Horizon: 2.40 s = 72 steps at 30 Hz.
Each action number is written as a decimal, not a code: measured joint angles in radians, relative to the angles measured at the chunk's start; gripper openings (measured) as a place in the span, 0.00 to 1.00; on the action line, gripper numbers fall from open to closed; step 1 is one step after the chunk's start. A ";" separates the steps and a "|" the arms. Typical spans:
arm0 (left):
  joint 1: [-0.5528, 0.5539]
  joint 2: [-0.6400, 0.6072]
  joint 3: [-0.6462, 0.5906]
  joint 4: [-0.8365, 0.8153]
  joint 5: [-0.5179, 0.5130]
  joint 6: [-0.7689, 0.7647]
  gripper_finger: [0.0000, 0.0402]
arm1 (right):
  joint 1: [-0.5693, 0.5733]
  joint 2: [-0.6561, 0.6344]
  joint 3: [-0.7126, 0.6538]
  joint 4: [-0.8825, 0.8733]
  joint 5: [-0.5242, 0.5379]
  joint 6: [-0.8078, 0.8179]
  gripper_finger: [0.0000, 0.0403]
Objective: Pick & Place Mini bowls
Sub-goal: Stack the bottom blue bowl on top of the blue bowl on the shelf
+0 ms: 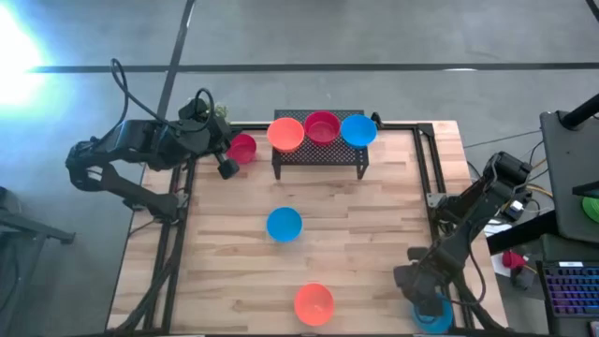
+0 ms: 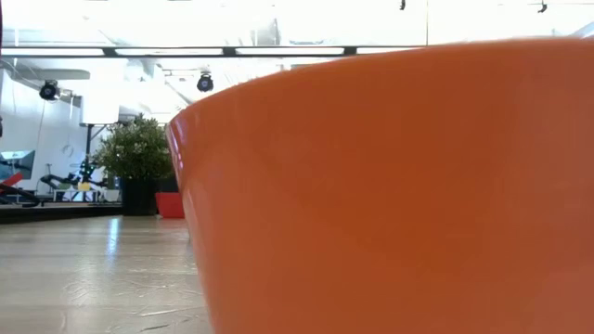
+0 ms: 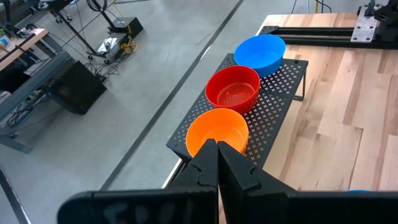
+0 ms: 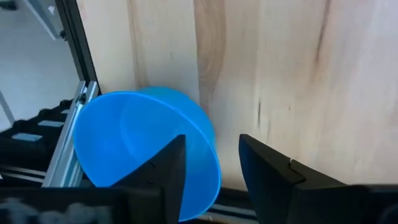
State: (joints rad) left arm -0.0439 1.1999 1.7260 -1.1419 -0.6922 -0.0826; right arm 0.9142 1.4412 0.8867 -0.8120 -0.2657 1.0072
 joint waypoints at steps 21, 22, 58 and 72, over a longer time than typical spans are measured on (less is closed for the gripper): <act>0.000 0.000 0.000 0.000 0.000 0.000 0.00 | 0.044 0.000 -0.149 0.192 -0.005 -0.006 0.37; 0.000 0.000 0.000 0.000 0.000 0.000 0.00 | 0.044 0.000 -0.156 0.206 -0.005 0.008 0.37; 0.000 0.000 0.000 -0.001 0.000 0.008 0.00 | -0.016 -0.179 -0.087 0.314 0.222 0.562 0.02; 0.000 0.000 -0.013 -0.003 0.000 0.008 0.00 | -0.283 -0.362 0.175 -0.051 0.458 0.322 0.02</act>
State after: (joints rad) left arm -0.0437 1.2003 1.7130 -1.1453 -0.6925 -0.0742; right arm 0.6315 1.0791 1.0613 -0.8628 0.1927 1.3296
